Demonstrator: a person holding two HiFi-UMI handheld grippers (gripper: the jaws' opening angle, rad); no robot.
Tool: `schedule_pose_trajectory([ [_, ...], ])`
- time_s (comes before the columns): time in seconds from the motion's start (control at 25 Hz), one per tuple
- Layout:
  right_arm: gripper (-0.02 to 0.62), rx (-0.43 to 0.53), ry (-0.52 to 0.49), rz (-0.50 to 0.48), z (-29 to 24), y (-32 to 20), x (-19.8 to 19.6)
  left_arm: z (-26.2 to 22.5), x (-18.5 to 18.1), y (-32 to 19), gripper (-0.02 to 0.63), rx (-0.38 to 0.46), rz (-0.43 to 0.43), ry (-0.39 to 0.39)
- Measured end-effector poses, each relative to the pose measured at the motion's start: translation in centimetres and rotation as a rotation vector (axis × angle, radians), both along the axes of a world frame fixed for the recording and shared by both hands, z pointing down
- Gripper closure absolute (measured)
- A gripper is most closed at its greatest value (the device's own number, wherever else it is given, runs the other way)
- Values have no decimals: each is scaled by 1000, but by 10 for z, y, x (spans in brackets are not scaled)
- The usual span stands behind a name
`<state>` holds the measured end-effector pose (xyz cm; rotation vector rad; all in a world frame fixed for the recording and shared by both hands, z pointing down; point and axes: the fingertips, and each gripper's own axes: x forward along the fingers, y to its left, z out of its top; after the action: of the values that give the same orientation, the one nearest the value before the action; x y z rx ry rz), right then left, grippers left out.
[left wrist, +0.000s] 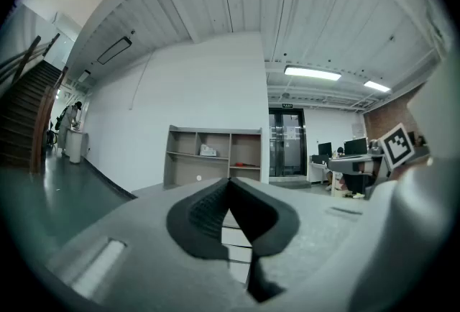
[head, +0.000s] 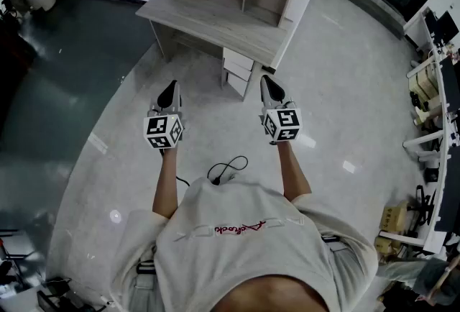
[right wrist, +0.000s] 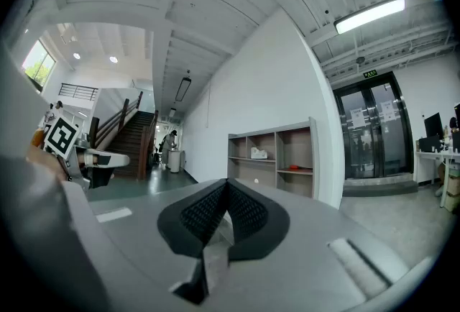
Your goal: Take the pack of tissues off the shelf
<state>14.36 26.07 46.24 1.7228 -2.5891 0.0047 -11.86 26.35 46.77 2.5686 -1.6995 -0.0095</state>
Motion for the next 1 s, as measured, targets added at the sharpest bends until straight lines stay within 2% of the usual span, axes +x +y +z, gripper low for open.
schedule_pose_trajectory([
  [0.36,589,-12,6,-13,2,-3,14,0,15,-2,606,-9,-7,5],
  [0.6,589,0,-34,-36,3,-9,25,3,30,-8,606,-16,-14,2],
  [1.0,589,-20,-33,-73,22,-18,50,10,55,-10,606,-3,-49,-39],
])
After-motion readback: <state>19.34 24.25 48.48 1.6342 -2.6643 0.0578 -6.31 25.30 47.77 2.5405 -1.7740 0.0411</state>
